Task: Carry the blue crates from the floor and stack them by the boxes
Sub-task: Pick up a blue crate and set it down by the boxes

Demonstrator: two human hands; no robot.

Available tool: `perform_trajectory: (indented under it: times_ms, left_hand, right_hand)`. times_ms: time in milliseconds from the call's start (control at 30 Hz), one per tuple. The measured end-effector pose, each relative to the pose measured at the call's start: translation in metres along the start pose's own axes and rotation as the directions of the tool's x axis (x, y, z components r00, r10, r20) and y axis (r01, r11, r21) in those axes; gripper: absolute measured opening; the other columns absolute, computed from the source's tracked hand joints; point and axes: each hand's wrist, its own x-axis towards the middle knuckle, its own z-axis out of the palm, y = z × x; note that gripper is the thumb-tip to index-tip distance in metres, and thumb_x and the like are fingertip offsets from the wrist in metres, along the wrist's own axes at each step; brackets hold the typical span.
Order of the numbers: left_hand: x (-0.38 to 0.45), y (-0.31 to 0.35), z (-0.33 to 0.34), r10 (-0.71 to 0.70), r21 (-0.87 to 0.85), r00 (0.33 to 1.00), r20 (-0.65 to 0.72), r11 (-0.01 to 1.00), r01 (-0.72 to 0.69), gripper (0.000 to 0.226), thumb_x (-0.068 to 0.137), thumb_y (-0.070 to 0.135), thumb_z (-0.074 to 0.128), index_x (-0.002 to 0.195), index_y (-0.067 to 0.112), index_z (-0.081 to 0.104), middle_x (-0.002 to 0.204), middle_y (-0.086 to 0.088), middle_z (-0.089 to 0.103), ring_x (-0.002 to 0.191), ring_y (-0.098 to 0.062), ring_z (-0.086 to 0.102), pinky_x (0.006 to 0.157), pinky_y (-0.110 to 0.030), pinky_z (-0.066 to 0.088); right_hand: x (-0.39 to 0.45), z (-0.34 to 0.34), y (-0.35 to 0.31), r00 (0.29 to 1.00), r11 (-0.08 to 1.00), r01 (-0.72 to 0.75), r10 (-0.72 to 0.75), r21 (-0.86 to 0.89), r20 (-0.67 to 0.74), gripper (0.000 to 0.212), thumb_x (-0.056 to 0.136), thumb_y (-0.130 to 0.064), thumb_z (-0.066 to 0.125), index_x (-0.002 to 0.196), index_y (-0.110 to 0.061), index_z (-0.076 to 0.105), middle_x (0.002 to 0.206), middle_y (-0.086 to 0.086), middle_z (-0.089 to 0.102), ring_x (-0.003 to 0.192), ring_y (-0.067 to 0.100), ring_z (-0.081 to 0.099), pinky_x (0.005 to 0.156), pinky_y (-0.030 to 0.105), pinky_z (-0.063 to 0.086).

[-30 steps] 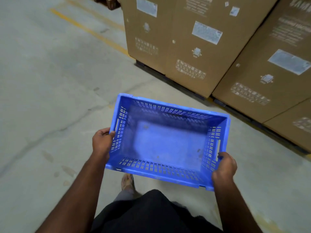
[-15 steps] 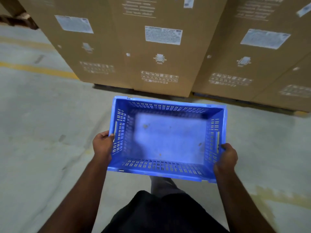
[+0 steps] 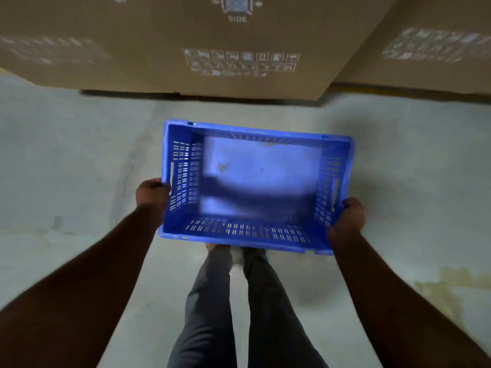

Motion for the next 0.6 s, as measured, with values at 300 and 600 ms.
perform_trajectory:
  times_ms: [300,600]
  left_hand:
    - [0.212,-0.068,0.126,0.043,0.317,0.997,0.061,0.946,-0.061,0.013,0.081,0.001,0.064,0.085,0.01,0.073,0.076,-0.012,0.064,0.043,-0.014,0.052,0.031,-0.016,0.037]
    - [0.306,-0.094,0.171,0.197,0.383,0.979,0.056,0.901,-0.203,0.019,0.077,0.024,0.07,0.095,0.022,0.064,0.09,-0.002,0.073,0.083,-0.025,0.071,0.074,-0.047,0.06]
  right_hand:
    - [0.172,0.138,0.109,0.985,0.95,0.097,-0.134,-0.296,-0.109,0.011,0.069,-0.016,0.06,0.06,-0.011,0.065,0.055,0.001,0.056,0.051,0.021,0.049,0.047,0.028,0.041]
    - [0.257,0.198,0.161,0.958,0.854,0.243,-0.286,-0.459,-0.025,0.04,0.068,-0.026,0.06,0.102,-0.012,0.075,0.092,0.006,0.074,0.083,0.022,0.07,0.067,0.029,0.056]
